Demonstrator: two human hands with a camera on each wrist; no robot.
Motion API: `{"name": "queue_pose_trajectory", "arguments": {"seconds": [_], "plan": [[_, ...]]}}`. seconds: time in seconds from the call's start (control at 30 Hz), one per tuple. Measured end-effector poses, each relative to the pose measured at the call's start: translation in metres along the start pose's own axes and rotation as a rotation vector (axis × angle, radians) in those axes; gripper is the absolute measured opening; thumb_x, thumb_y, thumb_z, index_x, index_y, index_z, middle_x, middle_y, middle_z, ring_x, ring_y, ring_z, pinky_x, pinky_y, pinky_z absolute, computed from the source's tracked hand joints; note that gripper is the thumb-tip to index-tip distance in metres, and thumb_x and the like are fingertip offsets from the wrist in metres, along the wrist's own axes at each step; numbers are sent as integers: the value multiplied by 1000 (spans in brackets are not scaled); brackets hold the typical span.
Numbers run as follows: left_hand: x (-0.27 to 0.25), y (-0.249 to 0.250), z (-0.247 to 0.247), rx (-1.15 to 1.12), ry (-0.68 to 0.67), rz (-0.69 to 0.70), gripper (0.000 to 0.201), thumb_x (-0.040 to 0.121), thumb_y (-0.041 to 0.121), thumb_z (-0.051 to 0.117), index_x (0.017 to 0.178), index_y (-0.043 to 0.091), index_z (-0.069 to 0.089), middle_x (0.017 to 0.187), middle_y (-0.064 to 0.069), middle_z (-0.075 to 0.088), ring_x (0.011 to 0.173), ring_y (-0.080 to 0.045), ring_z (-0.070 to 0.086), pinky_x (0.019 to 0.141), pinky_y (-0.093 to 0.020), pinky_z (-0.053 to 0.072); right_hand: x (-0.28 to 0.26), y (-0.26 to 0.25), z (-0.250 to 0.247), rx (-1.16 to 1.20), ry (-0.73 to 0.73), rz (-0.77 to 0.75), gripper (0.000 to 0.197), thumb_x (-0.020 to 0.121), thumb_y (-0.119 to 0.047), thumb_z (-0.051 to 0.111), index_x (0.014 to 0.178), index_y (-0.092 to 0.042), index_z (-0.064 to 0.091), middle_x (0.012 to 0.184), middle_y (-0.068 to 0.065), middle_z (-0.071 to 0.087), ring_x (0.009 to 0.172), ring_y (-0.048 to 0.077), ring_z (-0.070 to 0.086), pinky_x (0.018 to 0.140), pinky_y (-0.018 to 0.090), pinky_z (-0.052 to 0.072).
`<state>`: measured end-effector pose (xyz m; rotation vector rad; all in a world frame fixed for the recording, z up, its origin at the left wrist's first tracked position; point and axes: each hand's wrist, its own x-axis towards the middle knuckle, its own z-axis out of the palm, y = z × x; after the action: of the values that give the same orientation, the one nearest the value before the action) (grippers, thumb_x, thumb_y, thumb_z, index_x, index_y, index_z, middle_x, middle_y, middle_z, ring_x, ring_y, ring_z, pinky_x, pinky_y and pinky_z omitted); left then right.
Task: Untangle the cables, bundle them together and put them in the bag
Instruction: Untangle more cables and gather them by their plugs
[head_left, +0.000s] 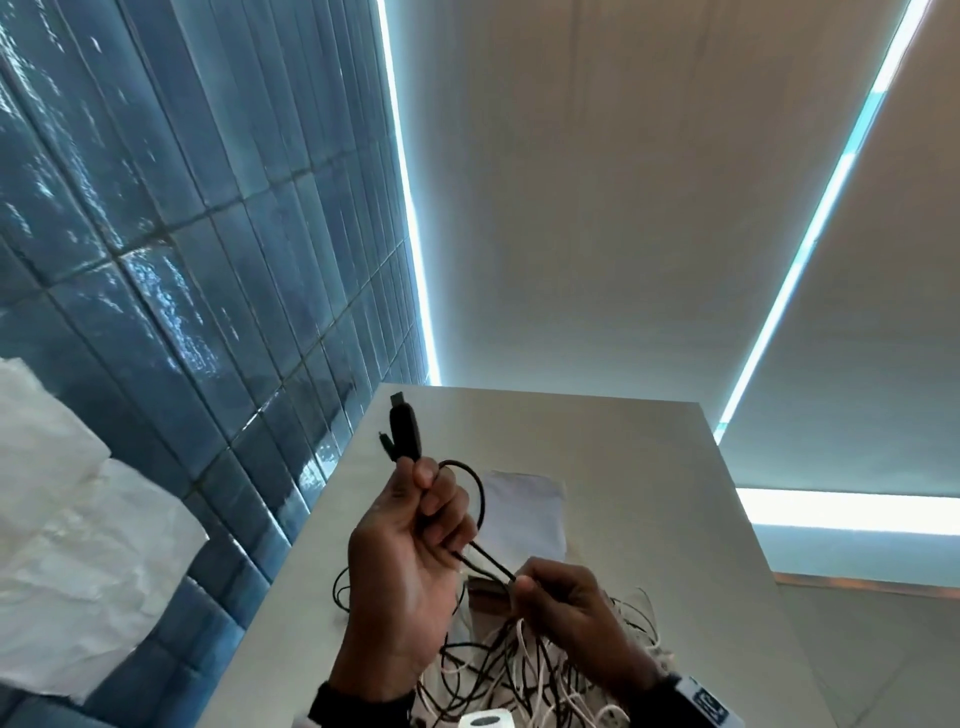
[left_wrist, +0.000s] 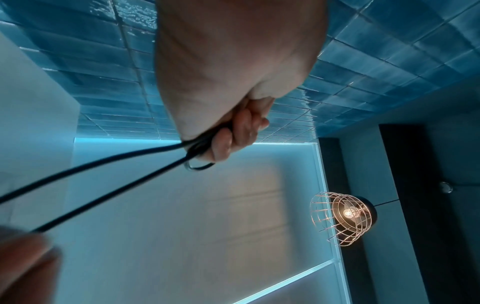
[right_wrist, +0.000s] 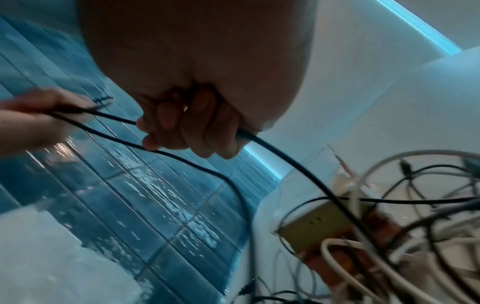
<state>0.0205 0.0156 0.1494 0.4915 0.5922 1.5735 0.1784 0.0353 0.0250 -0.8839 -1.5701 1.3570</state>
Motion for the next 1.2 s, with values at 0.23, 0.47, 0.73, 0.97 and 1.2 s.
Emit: {"name": "queue_pose_trajectory", "arguments": {"seconds": [0.23, 0.47, 0.73, 0.97, 1.2], "plan": [[-7, 11, -8, 148, 26, 64, 28, 97, 22, 41, 71, 16, 49, 63, 3, 27, 48, -9, 21, 46, -23, 19, -4, 55, -6, -78, 34, 90, 30, 88, -41, 59, 65, -22, 60, 54, -8, 45, 52, 7, 39, 51, 19, 33], [-10, 25, -6, 221, 5, 95, 37, 100, 24, 38, 67, 18, 53, 62, 5, 29, 49, -8, 19, 48, -24, 15, -5, 68, -10, -145, 127, 191, 25, 84, -29, 57, 59, -27, 60, 47, -9, 47, 48, 1, 40, 52, 21, 33], [-3, -2, -17, 367, 109, -17, 21, 90, 32, 46, 78, 15, 48, 61, 4, 37, 45, -6, 24, 46, -23, 15, 13, -31, -8, 146, 280, 56, 17, 91, -5, 60, 79, 7, 57, 54, 3, 34, 44, 9, 25, 40, 17, 21], [-7, -21, -14, 429, 157, -213, 26, 100, 28, 38, 81, 13, 47, 76, -11, 67, 57, -15, 48, 52, -25, 31, -5, -75, 13, 261, 121, -127, 22, 91, -3, 60, 81, 14, 50, 53, -4, 47, 45, 7, 35, 44, 15, 33], [-15, -15, -4, 31, -8, -247, 30, 99, 30, 38, 78, 12, 50, 71, -7, 51, 86, -32, 67, 78, -41, 51, -24, -52, 10, 265, 2, -67, 23, 88, -24, 64, 75, -6, 58, 61, 7, 44, 52, 13, 36, 48, 21, 28]]}}
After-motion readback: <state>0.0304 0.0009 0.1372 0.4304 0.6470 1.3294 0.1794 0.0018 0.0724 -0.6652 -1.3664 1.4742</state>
